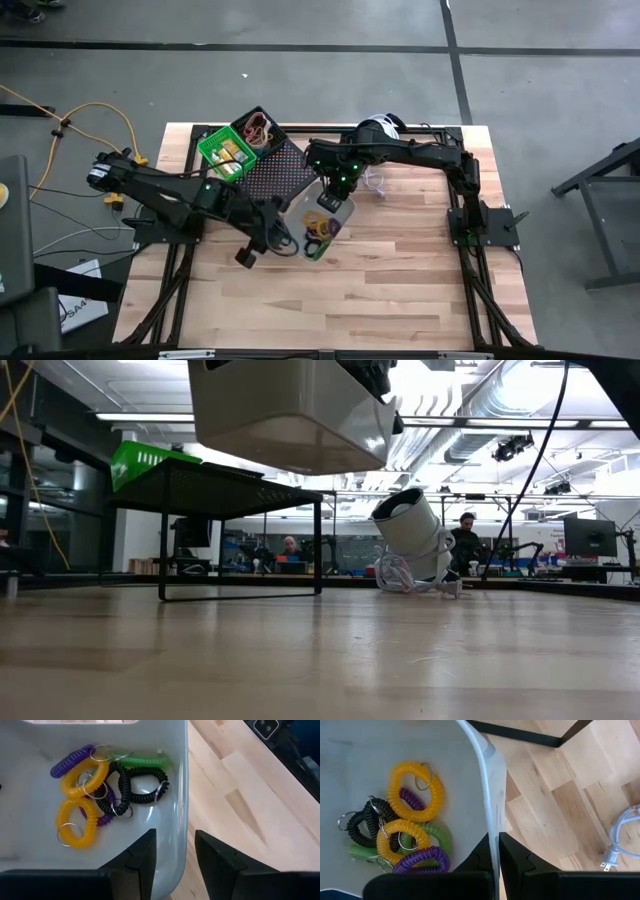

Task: Pick & Place Office Desk Supplies
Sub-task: Put the white bin on the shelf

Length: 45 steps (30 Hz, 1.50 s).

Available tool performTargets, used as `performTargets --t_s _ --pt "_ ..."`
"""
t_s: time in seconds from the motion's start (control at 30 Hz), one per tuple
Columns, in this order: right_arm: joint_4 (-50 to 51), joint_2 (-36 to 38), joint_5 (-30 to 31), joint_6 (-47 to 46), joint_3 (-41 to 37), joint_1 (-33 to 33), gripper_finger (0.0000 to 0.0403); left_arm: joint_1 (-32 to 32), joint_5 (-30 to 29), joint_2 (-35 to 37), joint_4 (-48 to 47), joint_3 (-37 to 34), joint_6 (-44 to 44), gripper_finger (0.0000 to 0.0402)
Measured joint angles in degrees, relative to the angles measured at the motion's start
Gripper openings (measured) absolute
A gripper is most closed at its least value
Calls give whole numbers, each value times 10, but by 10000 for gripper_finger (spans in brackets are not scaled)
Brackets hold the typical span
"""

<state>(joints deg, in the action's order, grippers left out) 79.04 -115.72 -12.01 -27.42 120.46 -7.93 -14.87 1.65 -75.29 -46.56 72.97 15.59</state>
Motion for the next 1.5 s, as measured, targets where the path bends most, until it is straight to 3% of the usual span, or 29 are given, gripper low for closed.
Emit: performTargets --t_s 0.2,0.53,0.97,1.33,1.5 --pt "-6 0 -4 0 0 0 4 2 2 -15 -56 43 -9 128" --pt "-18 0 -3 -12 0 -1 4 2 -10 -126 -190 145 -1 128" --pt "-18 0 -10 -13 0 -1 4 0 -32 -134 -205 154 4 125" --pt "-20 0 -3 -13 0 -1 4 0 -26 -134 -201 154 11 42" --pt "-20 0 -1 -13 0 -1 4 -1 -10 -133 -200 155 22 22"
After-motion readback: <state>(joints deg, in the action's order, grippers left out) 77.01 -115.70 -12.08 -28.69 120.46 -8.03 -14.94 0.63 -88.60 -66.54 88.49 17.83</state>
